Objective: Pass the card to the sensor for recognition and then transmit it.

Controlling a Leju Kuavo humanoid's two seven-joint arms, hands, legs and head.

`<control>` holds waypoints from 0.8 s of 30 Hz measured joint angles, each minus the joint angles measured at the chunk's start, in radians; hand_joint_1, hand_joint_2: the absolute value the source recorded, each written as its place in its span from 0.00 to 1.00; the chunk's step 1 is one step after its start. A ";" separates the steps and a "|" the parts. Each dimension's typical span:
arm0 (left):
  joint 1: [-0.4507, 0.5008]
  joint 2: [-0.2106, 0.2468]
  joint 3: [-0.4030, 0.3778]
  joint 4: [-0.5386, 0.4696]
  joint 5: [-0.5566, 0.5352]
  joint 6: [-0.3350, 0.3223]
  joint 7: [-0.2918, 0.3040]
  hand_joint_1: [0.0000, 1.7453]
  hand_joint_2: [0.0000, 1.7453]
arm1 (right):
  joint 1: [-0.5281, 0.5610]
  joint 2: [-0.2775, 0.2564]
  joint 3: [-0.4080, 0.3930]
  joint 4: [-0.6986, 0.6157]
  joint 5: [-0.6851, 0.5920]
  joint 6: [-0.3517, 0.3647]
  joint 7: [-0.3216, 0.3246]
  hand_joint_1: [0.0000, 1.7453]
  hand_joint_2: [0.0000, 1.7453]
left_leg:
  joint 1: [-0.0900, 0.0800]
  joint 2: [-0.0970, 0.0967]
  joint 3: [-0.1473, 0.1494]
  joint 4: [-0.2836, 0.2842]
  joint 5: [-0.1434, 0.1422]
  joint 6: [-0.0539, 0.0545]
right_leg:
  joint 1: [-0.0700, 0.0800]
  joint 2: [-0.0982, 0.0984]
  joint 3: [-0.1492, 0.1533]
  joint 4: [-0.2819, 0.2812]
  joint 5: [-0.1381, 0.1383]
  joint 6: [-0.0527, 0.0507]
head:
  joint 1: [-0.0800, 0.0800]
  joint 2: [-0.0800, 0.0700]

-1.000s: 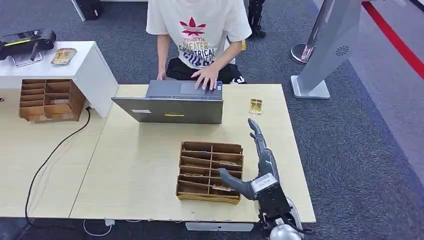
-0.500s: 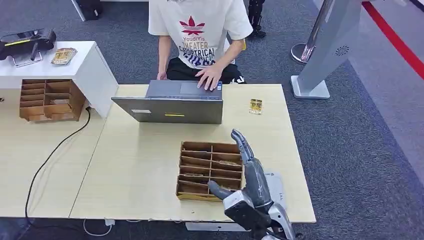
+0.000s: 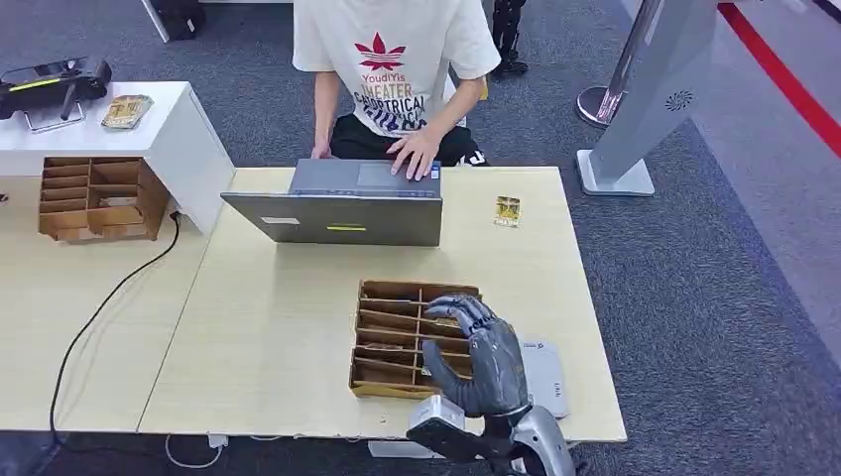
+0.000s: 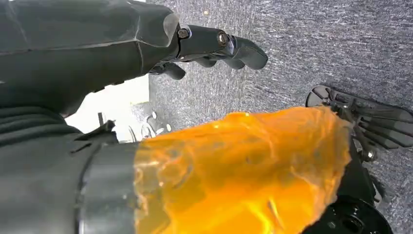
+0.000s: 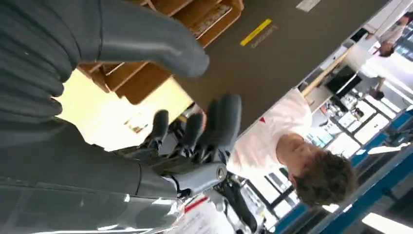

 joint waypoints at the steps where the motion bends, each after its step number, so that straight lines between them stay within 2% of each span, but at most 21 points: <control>1: 0.000 0.000 0.000 0.000 0.000 0.000 0.000 0.00 0.00 | -0.001 0.000 0.003 0.004 0.018 -0.009 0.009 1.00 1.00 | 0.000 0.000 0.000 0.000 0.000 0.000 | 0.000 0.000 0.000 0.000 0.000 0.000 | 0.000 0.000; 4: 0.000 0.000 0.000 0.000 -0.004 0.000 0.000 0.00 0.00 | -0.004 -0.002 0.007 0.017 0.067 -0.031 0.030 0.93 1.00 | 0.000 0.000 0.000 0.000 0.000 0.000 | 0.000 0.000 0.000 0.000 0.000 0.000 | 0.000 0.000; 6: 0.000 0.000 0.000 0.000 -0.006 0.000 0.000 0.00 0.00 | -0.008 -0.005 0.012 0.027 0.110 -0.048 0.048 0.94 1.00 | 0.000 0.000 0.000 0.000 0.000 0.000 | 0.000 0.000 0.000 0.000 0.000 0.000 | 0.000 0.000; 7: 0.000 0.000 0.000 0.000 -0.006 0.000 0.000 0.00 0.00 | -0.009 -0.006 0.013 0.032 0.128 -0.054 0.056 0.82 1.00 | 0.000 0.000 0.000 0.000 0.000 0.000 | 0.000 0.000 0.000 0.000 0.000 0.000 | 0.000 0.000; 8: 0.000 0.000 0.000 0.000 -0.006 0.000 0.000 0.00 0.00 | -0.009 -0.006 0.013 0.037 0.139 -0.059 0.062 0.59 1.00 | 0.000 0.000 0.000 0.000 0.000 0.000 | 0.000 0.000 0.000 0.000 0.000 0.000 | 0.000 0.000; 9: 0.000 0.000 0.000 0.000 -0.006 0.000 0.000 0.00 0.00 | -0.010 -0.007 0.014 0.040 0.149 -0.062 0.064 0.44 1.00 | 0.000 0.000 0.000 0.000 0.000 0.000 | 0.000 0.000 0.000 0.000 0.000 0.000 | 0.000 0.000; 10: 0.000 0.000 0.000 0.000 -0.007 0.000 0.000 0.00 0.00 | -0.012 -0.008 0.014 0.044 0.167 -0.068 0.075 0.34 1.00 | 0.000 0.000 0.000 0.000 0.000 0.000 | 0.000 0.000 0.000 0.000 0.000 0.000 | 0.000 0.000; 13: 0.000 0.000 0.000 0.000 -0.008 0.000 0.000 0.00 0.00 | -0.018 -0.010 0.015 0.056 0.236 -0.086 0.109 0.22 1.00 | 0.000 0.000 0.000 0.000 0.000 0.000 | 0.000 0.000 0.000 0.000 0.000 0.000 | 0.000 0.000; 15: 0.000 0.000 0.000 0.000 -0.008 0.000 0.000 0.00 0.00 | -0.022 -0.013 0.015 0.067 0.276 -0.095 0.128 0.24 1.00 | 0.000 0.000 0.000 0.000 0.000 0.000 | 0.000 0.000 0.000 0.000 0.000 0.000 | 0.000 0.000; 16: 0.000 0.000 0.000 0.000 -0.009 0.000 0.000 0.00 0.00 | -0.024 -0.014 0.015 0.073 0.288 -0.097 0.135 0.29 1.00 | 0.000 0.000 0.000 0.000 0.000 0.000 | 0.000 0.000 0.000 0.000 0.000 0.000 | 0.000 0.000; 19: 0.000 0.000 0.000 0.000 -0.009 0.000 0.000 0.00 0.00 | -0.027 -0.016 0.015 0.087 0.316 -0.098 0.150 0.35 1.00 | 0.000 0.000 0.000 0.000 0.000 0.000 | 0.000 0.000 0.000 0.000 0.000 0.000 | 0.000 0.000; 24: 0.000 0.000 0.000 0.000 -0.009 -0.001 0.000 0.00 0.00 | -0.036 -0.019 0.015 0.110 0.335 -0.098 0.161 0.35 1.00 | 0.000 0.000 0.000 0.000 0.000 0.000 | 0.000 0.000 0.000 0.000 0.000 0.000 | 0.000 0.000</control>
